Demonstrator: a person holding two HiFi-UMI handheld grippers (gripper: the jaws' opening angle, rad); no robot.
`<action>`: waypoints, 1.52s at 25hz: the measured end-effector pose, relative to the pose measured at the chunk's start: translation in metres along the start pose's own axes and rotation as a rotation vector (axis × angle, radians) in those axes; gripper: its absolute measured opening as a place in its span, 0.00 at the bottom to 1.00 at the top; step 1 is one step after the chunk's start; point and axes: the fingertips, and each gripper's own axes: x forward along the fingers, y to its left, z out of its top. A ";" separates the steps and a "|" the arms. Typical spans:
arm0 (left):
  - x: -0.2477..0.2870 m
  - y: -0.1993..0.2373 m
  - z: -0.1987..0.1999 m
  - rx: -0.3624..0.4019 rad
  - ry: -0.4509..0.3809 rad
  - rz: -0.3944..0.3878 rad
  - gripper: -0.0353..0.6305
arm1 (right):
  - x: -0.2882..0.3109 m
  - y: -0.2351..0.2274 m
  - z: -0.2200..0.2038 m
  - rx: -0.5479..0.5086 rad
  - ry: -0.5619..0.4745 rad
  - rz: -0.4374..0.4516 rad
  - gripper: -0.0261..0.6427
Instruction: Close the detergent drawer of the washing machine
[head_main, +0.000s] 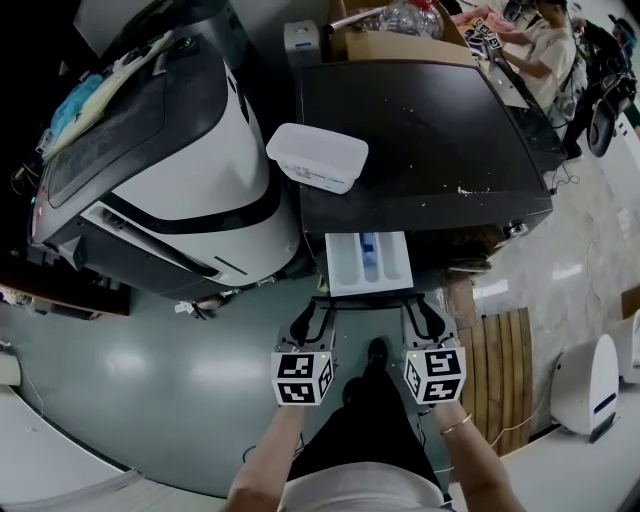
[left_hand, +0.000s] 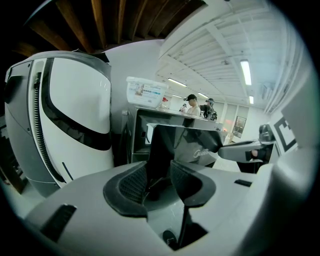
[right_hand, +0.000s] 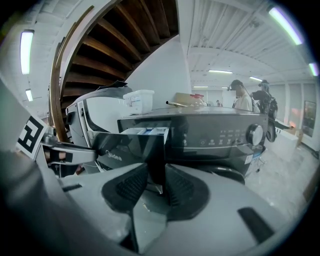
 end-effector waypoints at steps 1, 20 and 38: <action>0.001 0.000 0.001 0.000 -0.002 0.002 0.26 | 0.001 0.000 0.001 -0.001 -0.001 0.000 0.18; 0.031 0.017 0.023 -0.011 -0.012 0.025 0.26 | 0.033 -0.009 0.024 0.024 0.005 0.002 0.18; 0.058 0.031 0.043 -0.022 -0.026 0.044 0.26 | 0.062 -0.017 0.043 0.039 -0.001 0.005 0.18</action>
